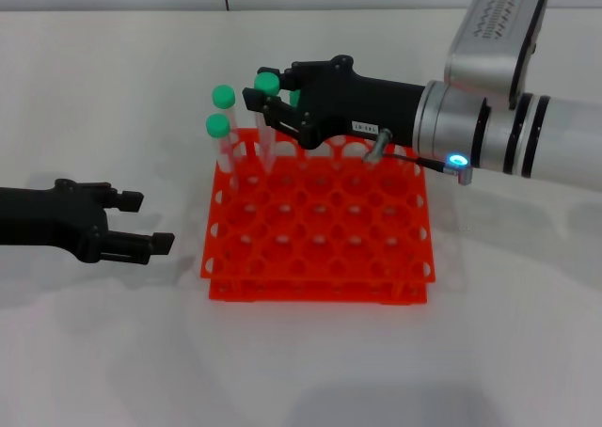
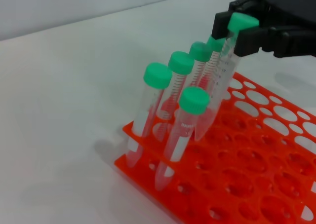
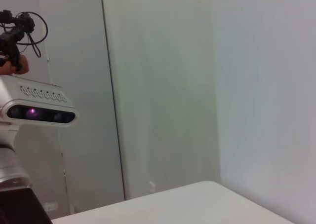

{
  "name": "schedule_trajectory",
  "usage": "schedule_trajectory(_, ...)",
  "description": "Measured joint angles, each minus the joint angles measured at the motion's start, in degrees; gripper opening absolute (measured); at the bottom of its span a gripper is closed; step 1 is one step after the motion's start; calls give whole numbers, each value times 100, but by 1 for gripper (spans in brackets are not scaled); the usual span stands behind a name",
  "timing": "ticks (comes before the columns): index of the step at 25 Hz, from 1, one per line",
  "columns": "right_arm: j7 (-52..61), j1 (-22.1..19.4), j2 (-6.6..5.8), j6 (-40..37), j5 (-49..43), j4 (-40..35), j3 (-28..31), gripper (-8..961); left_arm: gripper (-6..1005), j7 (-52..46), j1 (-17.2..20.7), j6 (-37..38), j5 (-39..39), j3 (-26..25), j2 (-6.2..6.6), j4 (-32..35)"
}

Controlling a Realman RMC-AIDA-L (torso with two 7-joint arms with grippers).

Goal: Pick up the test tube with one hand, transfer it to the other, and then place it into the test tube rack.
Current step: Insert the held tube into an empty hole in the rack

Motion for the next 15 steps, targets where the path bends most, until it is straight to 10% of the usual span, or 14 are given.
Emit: schedule_trajectory(15, -67, 59, 0, 299, 28, 29, -153, 266, 879, 86, 22, 0, -1, 0, -16, -50)
